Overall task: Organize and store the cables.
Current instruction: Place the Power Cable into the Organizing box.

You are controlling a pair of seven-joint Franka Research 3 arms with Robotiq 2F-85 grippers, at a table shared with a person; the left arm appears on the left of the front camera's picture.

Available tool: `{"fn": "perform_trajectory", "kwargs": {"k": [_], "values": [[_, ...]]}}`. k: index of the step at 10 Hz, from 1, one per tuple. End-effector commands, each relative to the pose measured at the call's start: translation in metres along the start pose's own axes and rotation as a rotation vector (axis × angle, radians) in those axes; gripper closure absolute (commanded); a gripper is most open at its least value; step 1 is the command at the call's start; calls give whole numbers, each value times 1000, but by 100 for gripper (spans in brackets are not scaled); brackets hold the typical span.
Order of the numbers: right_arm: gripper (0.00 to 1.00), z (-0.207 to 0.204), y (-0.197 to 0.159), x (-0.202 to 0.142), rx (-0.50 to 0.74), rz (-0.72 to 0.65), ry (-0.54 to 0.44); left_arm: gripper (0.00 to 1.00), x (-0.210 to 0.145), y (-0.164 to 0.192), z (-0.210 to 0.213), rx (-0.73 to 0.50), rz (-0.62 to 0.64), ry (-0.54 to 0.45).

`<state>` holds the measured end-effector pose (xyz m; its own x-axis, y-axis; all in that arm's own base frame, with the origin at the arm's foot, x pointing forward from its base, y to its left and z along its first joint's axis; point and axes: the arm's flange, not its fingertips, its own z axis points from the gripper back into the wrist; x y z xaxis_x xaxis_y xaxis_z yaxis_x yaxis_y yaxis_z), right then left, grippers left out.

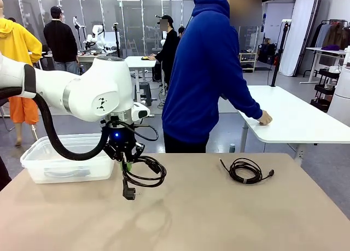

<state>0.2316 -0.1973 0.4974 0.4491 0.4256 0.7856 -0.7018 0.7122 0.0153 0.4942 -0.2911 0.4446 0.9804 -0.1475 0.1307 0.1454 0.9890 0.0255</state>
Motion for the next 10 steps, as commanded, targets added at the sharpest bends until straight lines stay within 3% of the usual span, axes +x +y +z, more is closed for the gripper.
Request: {"fn": "perform_trajectory", "kwargs": {"k": [1, 4, 6, 10], "values": [[0, 2, 0, -1, 7, 14, -6, 92, -1, -1, 11, 1, 36, -11], [0, 2, 0, -1, 7, 14, -6, 83, 5, 5, 9, 0, -62, 7], [0, 2, 0, -1, 7, 14, -6, 83, 26, 48, 48, -34, -118, -74], [0, 2, 0, -1, 7, 14, -6, 83, 73, 153, 82, -83, 38, -197]]}}
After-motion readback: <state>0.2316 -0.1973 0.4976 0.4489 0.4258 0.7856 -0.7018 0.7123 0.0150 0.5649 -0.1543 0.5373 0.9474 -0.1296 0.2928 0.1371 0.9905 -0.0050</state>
